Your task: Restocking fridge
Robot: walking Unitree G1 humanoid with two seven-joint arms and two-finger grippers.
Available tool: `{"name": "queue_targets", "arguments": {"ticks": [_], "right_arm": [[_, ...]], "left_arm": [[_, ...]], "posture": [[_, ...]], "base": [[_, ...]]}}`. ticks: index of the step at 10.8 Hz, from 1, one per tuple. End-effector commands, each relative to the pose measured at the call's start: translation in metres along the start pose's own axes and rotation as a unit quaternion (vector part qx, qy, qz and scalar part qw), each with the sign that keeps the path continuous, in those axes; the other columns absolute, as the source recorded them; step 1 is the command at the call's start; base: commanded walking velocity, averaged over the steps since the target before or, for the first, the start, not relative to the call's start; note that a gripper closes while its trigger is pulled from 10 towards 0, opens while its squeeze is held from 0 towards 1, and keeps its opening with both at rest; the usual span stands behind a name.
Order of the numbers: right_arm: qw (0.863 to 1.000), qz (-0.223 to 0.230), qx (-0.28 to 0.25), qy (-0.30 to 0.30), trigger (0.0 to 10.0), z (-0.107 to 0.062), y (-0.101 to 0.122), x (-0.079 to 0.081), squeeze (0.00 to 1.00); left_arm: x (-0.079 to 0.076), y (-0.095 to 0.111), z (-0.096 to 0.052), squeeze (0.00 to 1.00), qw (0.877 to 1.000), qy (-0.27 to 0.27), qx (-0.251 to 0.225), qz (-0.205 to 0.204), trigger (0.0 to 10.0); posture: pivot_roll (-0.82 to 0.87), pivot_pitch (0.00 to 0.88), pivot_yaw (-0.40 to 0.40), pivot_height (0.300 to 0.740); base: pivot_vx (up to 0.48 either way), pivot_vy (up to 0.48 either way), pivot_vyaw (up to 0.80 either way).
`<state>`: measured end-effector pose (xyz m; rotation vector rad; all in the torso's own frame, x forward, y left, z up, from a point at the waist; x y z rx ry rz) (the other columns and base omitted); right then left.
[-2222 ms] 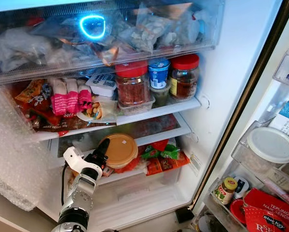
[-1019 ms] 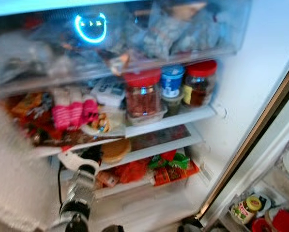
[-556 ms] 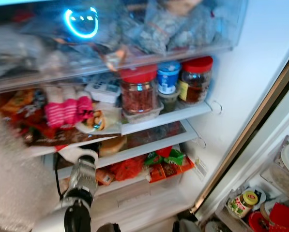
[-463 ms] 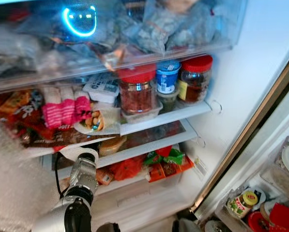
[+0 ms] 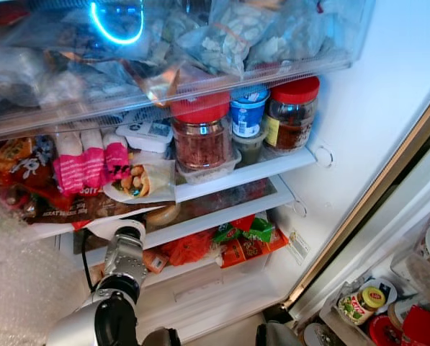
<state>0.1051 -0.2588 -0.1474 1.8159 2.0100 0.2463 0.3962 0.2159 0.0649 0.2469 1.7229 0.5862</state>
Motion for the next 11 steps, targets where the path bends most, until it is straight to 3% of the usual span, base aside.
{"name": "queue_targets", "arguments": {"ticks": [1, 2, 4, 5, 11], "right_arm": [[1.0, -0.004, 0.001, 0.0, 10.0, -0.001, -0.003, -0.001, 0.0], [1.0, -0.002, 0.0, 0.0, 10.0, -0.001, -0.002, 0.0, 0.0], [1.0, -0.001, 0.0, -0.001, 10.0, 0.0, -0.001, 0.0, 0.0], [1.0, -0.001, 0.0, 0.0, 10.0, 0.0, -0.001, 0.0, 0.0], [1.0, -0.002, -0.007, -0.01, 10.0, 0.001, 0.004, -0.002, 0.0]], "left_arm": [[0.02, -0.012, -0.008, 1.0, 0.999, 0.035, 0.025, -0.025, 10.0], [0.018, -0.015, -0.009, 0.0, 0.999, 0.02, 0.03, -0.024, 10.0], [0.018, -0.013, -0.009, 0.0, 0.999, 0.012, 0.025, -0.024, 10.0], [0.019, -0.009, -0.009, 1.0, 0.999, 0.011, 0.015, -0.035, 10.0], [-0.004, -0.017, -0.009, 1.0, 0.996, -0.065, 0.032, -0.06, 10.0]], "posture": [[-0.23, 0.116, -0.003, 0.64], [-0.23, 0.114, 0.0, 0.64], [-0.22, 0.112, 0.001, 0.64], [-0.22, 0.11, 0.001, 0.64], [-0.22, 0.103, -0.001, 0.64]], "base": [[0.0, 0.0, 0.0], [0.0, 0.0, 0.0], [0.0, 0.0, 0.0], [0.0, 0.0, 0.0], [0.0, 0.0, 0.0]]}}
Point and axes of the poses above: a point about 5 cm out from each wrist's last joint towards the gripper, its own z axis pointing out of the wrist towards the gripper, its own y axis along the axis of the wrist's last joint, x = y × z, the point moved 5 cm from there along z, pointing out of the wrist towards the gripper, and after that the axes turned 7 degrees about -z, right-handed, at the moved point
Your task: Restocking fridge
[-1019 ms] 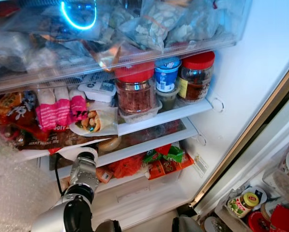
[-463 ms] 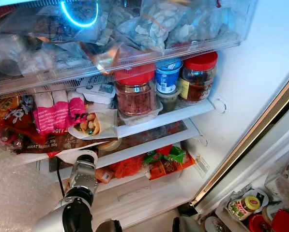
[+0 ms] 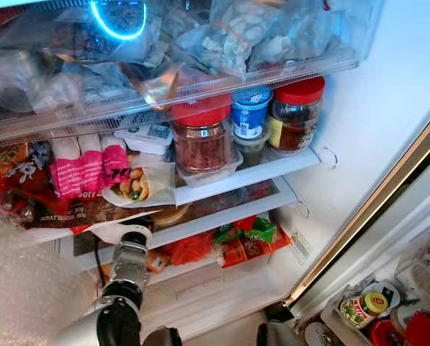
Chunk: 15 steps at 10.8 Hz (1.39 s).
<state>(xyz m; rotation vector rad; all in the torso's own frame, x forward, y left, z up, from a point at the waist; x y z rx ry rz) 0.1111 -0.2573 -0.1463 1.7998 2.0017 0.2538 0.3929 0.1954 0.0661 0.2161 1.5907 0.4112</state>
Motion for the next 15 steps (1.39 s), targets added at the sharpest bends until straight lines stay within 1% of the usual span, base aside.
{"name": "queue_targets", "arguments": {"ticks": [1, 2, 3, 4, 5, 7, 8, 9, 10, 11, 12, 13, 14, 15], "right_arm": [[1.0, 0.003, 0.0, -0.007, 10.0, -0.001, -0.001, -0.004, 0.0], [1.0, 0.003, -0.001, -0.008, 10.0, -0.001, -0.001, -0.004, 0.0], [1.0, 0.003, -0.002, -0.008, 10.0, -0.001, 0.0, -0.004, 0.0], [1.0, 0.004, -0.004, -0.007, 10.0, 0.0, 0.001, -0.004, 0.0], [1.0, 0.003, -0.005, -0.007, 10.0, 0.0, 0.002, -0.004, 0.0], [1.0, 0.005, -0.008, -0.006, 10.0, 0.0, 0.004, -0.003, 0.0], [1.0, 0.006, -0.008, -0.006, 10.0, 0.0, 0.004, -0.003, 0.0], [1.0, 0.008, -0.008, -0.007, 10.0, 0.0, 0.004, -0.002, 0.0], [1.0, 0.008, -0.007, -0.007, 10.0, 0.0, 0.003, -0.002, 0.0], [1.0, 0.008, -0.005, -0.007, 10.0, 0.0, 0.003, -0.003, 0.0], [1.0, 0.01, -0.003, -0.009, 10.0, 0.0, 0.002, -0.002, 0.0], [1.0, 0.012, -0.003, -0.009, 10.0, 0.001, 0.002, -0.001, 0.0], [1.0, 0.013, -0.005, -0.006, 10.0, 0.001, 0.003, 0.001, 0.0], [1.0, 0.014, -0.007, -0.004, 10.0, 0.001, 0.004, 0.003, 0.0]], "left_arm": [[0.001, -0.002, -0.003, 1.0, 1.0, -0.011, 0.008, 0.001, 10.0], [0.0, -0.002, -0.004, 0.0, 1.0, -0.02, 0.011, 0.011, 10.0], [0.001, -0.003, -0.009, 0.0, 0.999, -0.036, 0.018, 0.025, 10.0], [0.005, -0.003, -0.014, 0.0, 0.998, -0.039, 0.022, 0.048, 10.0], [0.007, 0.0, -0.02, 0.0, 0.997, -0.046, 0.02, 0.055, 10.0], [0.004, 0.003, -0.032, 0.0, 0.993, -0.068, 0.025, 0.091, 10.0], [0.004, 0.005, -0.035, 0.0, 0.991, -0.072, 0.026, 0.106, 10.0], [0.001, 0.008, -0.041, 0.0, 0.987, -0.078, 0.029, 0.137, 10.0], [-0.001, 0.009, -0.047, 0.0, 0.978, -0.083, 0.037, 0.186, 10.0], [-0.001, 0.01, -0.054, 0.0, 0.966, -0.087, 0.047, 0.24, 10.0], [0.001, 0.008, -0.063, 0.0, 0.936, -0.098, 0.067, 0.332, 10.0], [0.004, 0.007, -0.07, 0.0, 0.908, -0.104, 0.077, 0.399, 10.0], [0.009, 0.013, -0.076, 0.0, 0.893, -0.088, 0.063, 0.437, 10.0], [0.01, 0.018, -0.081, 0.0, 0.888, -0.076, 0.047, 0.45, 10.0]], "posture": [[-0.22, 0.099, -0.003, 0.64], [-0.22, 0.096, -0.004, 0.64], [-0.21, 0.091, -0.003, 0.64], [-0.21, 0.089, -0.002, 0.64], [-0.2, 0.087, -0.001, 0.64], [-0.2, 0.08, 0.005, 0.64], [-0.2, 0.08, 0.005, 0.64], [-0.19, 0.072, 0.011, 0.64], [-0.19, 0.068, 0.013, 0.64], [-0.17, 0.059, 0.018, 0.64], [-0.16, 0.048, 0.025, 0.64], [-0.15, 0.032, 0.035, 0.64], [-0.15, 0.021, 0.043, 0.64], [-0.15, 0.01, 0.05, 0.64]], "base": [[0.0, 0.0, 0.0], [0.0, 0.0, 0.0], [0.0, 0.0, 0.0], [0.0, 0.0, 0.0], [0.0, 0.0, 0.0], [0.0, 0.0, 0.0], [0.0, 0.0, 0.0], [0.0, 0.0, 0.0], [0.0, 0.0, 0.0], [0.0, 0.0, 0.0], [0.0, 0.0, 0.0], [0.0, 0.0, 0.0], [0.0, 0.0, 0.0], [0.0, 0.0, 0.0]]}}
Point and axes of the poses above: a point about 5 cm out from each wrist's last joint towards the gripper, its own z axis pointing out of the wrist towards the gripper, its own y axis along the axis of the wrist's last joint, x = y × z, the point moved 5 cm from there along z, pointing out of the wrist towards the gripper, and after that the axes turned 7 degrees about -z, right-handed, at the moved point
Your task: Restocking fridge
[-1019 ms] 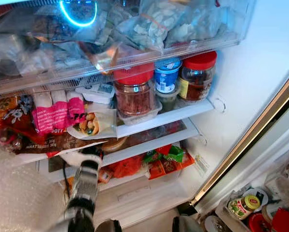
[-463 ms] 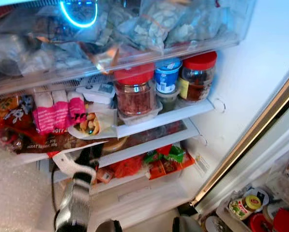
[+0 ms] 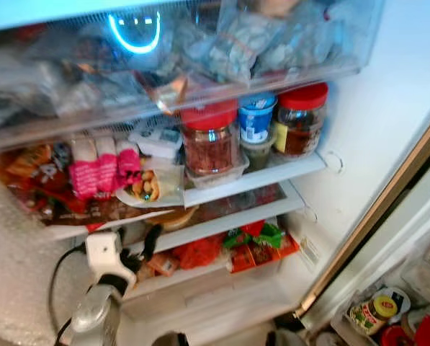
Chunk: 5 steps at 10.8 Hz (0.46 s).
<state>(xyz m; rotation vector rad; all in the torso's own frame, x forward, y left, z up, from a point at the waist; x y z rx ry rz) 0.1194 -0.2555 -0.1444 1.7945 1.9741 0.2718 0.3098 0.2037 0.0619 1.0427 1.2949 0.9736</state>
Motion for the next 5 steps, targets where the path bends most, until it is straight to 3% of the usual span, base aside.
{"name": "queue_targets", "arguments": {"ticks": [1, 5], "right_arm": [[1.0, 0.012, 0.004, 0.0, 10.0, -0.0008, -0.0048, 0.0035, 0.0], [1.0, 0.019, 0.006, -0.001, 10.0, -0.001, -0.0064, 0.0067, 0.0]], "left_arm": [[0.0002, 0.0054, -0.0021, 0.0, 1.0, 0.002, -0.01, 0.018, 10.0], [-0.0022, 0.007, 0.0036, 0.0, 0.999, 0.004, -0.006, 0.033, 10.0]], "posture": [[-0.15, 0.0, 0.056, 0.64], [-0.15, 0.0, 0.069, 0.64]], "base": [[0.0, 0.0, 0.0], [0.0, 0.0, 0.0]]}}
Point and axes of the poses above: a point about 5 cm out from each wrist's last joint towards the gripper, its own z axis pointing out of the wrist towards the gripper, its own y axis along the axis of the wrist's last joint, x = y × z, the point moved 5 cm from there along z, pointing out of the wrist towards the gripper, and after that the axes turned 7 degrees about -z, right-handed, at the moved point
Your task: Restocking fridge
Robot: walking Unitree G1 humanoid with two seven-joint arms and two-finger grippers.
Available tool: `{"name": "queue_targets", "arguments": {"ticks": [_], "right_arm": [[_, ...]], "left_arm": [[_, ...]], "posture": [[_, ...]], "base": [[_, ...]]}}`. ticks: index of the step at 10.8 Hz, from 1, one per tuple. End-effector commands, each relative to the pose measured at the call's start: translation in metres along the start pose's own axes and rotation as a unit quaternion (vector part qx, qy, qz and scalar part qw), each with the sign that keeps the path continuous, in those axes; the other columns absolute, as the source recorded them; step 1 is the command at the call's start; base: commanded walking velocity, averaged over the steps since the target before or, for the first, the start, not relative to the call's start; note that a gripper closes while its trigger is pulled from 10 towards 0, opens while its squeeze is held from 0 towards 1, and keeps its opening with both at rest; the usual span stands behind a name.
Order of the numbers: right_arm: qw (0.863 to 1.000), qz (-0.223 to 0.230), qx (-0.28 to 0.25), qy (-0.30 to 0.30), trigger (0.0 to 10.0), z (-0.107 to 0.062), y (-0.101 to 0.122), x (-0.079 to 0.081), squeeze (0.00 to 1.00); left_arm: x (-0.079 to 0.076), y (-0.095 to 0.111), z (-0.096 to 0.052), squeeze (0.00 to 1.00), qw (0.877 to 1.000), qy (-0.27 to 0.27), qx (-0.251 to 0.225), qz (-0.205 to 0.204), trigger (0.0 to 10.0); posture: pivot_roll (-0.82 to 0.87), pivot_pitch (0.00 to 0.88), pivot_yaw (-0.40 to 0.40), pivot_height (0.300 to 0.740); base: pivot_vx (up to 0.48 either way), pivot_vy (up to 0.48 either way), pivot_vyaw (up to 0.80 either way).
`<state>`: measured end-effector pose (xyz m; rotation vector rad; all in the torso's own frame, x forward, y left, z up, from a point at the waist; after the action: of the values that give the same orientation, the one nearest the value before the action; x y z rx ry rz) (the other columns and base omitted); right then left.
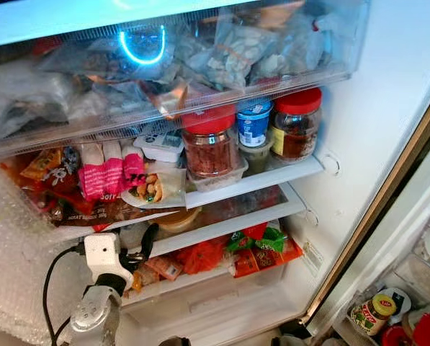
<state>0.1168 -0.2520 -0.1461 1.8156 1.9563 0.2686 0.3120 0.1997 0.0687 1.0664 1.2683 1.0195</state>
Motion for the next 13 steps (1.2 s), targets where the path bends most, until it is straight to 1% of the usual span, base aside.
{"name": "queue_targets", "arguments": {"ticks": [1, 9, 10, 11, 13], "right_arm": [[1.0, 0.011, 0.003, 0.001, 10.0, -0.001, -0.004, 0.003, 0.0], [1.0, 0.012, 0.003, 0.0, 10.0, -0.001, -0.004, 0.003, 0.0], [1.0, 0.014, 0.003, 0.0, 10.0, -0.001, -0.004, 0.003, 0.0], [1.0, 0.026, 0.003, 0.0, 10.0, -0.001, -0.004, 0.005, 0.0], [1.0, 0.028, 0.002, -0.001, 10.0, -0.001, -0.004, 0.005, 0.0]], "left_arm": [[0.003, 0.002, 0.002, 0.0, 1.0, 0.004, 0.0, 0.011, 10.0], [0.002, 0.002, 0.001, 0.0, 1.0, 0.009, 0.001, 0.015, 10.0], [0.001, -0.005, -0.001, 0.0, 1.0, 0.005, 0.012, 0.016, 10.0], [0.016, -0.027, -0.012, 0.0, 0.998, 0.028, 0.051, 0.03, 10.0], [0.016, -0.028, -0.012, 0.0, 0.998, 0.028, 0.054, 0.034, 10.0]], "posture": [[-0.15, 0.0, 0.069, 0.64], [-0.15, 0.0, 0.069, 0.64], [-0.14, 0.0, 0.071, 0.64], [-0.14, 0.014, 0.078, 0.64], [-0.15, 0.015, 0.081, 0.64]], "base": [[0.0, 0.0, 0.0], [0.0, 0.0, 0.0], [0.0, 0.0, 0.0], [-0.27, 0.0, 0.0], [-0.289, 0.0, 0.0]]}}
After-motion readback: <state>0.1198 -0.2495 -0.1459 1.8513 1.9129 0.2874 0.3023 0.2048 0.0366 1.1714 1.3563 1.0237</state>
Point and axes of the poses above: a point about 5 cm out from each wrist's last joint towards the gripper, its own z axis pointing out of the wrist towards the gripper, its own y axis along the axis of the wrist's last joint, x = y × z, the point moved 5 cm from there along z, pointing out of the wrist towards the gripper, and after that the axes turned 7 degrees about -z, right-handed, at the moved point
